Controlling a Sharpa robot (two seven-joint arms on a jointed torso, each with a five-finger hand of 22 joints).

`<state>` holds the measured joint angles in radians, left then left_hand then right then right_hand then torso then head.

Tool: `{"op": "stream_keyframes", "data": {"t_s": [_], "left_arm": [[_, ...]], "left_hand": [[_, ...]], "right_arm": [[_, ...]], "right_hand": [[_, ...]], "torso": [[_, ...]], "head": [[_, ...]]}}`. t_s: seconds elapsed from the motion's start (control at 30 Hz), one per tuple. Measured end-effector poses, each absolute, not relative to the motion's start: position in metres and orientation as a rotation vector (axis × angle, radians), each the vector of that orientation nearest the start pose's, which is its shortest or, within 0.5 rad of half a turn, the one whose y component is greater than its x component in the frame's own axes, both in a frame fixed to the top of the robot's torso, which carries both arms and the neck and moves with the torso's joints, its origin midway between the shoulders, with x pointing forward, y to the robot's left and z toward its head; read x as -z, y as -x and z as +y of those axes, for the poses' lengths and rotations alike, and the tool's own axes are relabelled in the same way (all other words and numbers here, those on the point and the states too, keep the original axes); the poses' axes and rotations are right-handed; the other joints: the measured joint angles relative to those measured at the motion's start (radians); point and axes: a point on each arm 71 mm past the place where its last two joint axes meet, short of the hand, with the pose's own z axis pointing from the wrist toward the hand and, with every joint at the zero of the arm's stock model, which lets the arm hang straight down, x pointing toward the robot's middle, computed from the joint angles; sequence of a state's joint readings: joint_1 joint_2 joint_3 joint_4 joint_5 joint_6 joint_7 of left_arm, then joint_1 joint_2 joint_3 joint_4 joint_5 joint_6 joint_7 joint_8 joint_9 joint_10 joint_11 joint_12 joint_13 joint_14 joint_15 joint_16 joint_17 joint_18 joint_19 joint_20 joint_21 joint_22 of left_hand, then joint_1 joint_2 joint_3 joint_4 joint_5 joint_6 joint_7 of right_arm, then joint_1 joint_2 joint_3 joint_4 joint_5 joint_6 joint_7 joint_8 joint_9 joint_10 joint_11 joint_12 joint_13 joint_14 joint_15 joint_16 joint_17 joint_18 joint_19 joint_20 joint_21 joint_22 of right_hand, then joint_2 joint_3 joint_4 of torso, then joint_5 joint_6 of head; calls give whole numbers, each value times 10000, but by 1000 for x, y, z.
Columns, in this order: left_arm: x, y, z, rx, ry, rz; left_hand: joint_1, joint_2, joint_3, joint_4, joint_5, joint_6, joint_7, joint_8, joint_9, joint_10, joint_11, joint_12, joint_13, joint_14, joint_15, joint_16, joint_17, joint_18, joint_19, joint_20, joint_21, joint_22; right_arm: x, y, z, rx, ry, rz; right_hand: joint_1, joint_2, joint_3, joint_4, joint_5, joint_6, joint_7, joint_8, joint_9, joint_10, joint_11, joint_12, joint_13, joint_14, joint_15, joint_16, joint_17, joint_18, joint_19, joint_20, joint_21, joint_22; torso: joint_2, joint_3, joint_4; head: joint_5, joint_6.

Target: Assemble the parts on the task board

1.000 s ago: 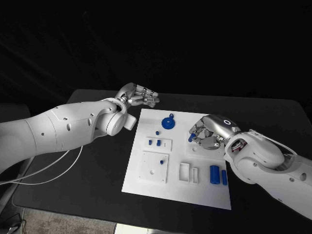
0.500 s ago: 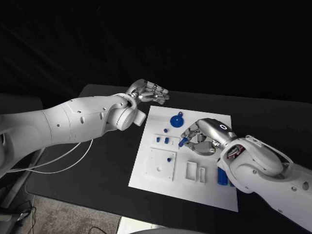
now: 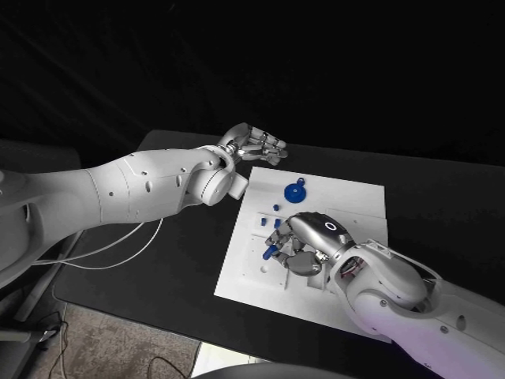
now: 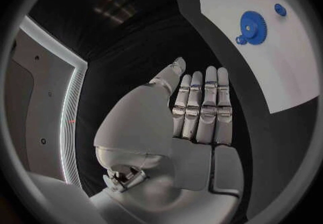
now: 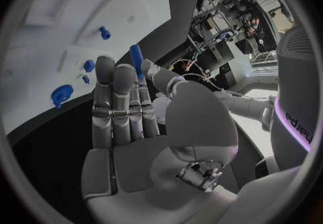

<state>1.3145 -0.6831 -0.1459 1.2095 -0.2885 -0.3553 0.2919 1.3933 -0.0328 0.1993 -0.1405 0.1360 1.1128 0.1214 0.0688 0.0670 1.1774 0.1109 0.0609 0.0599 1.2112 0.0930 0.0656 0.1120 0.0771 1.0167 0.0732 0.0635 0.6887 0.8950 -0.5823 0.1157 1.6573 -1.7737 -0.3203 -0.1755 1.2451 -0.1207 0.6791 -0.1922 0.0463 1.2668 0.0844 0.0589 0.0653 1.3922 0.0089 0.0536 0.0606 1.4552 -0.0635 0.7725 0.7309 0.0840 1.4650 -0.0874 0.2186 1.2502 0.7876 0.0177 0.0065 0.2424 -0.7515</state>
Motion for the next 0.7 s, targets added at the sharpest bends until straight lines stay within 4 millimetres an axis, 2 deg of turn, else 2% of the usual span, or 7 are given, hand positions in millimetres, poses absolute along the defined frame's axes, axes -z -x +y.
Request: {"op": "stream_keyframes", "data": {"t_s": [0.23,0.43,0.7], "left_arm": [[172,-552,220,12056,7948,14948],[172,-552,218,12116,7925,14982],[172,-551,216,12164,7907,15010]], "left_hand": [[0,0,0,0,0,0,0,0,0,0,0,0,0,0,0,0,1,0,0,0,0,0],[0,0,0,0,0,0,0,0,0,0,0,0,0,0,0,0,1,0,0,0,0,0],[0,0,0,0,0,0,0,0,0,0,0,0,0,0,0,0,1,0,0,0,0,0]], "right_arm": [[238,-387,-28,-9499,4034,15880],[250,-383,-20,-9323,4550,15859],[257,-383,-17,-8982,4957,15764]], "right_hand": [[40,38,-28,-28,-8,-1,-2,18,0,-1,1,-5,-1,28,-25,0,9,-16,38,-37,-1,20],[42,36,12,-69,-29,-15,-23,20,0,-2,1,31,0,29,-25,0,22,70,38,-37,-1,29],[43,35,-1,-82,2,-1,-13,21,0,-3,2,31,5,20,-34,0,36,77,38,-36,-1,59]], "torso": [[5,6,3],[5,12,2],[5,11,1]], "head": [[70,-52],[96,-94],[125,-166]]}}
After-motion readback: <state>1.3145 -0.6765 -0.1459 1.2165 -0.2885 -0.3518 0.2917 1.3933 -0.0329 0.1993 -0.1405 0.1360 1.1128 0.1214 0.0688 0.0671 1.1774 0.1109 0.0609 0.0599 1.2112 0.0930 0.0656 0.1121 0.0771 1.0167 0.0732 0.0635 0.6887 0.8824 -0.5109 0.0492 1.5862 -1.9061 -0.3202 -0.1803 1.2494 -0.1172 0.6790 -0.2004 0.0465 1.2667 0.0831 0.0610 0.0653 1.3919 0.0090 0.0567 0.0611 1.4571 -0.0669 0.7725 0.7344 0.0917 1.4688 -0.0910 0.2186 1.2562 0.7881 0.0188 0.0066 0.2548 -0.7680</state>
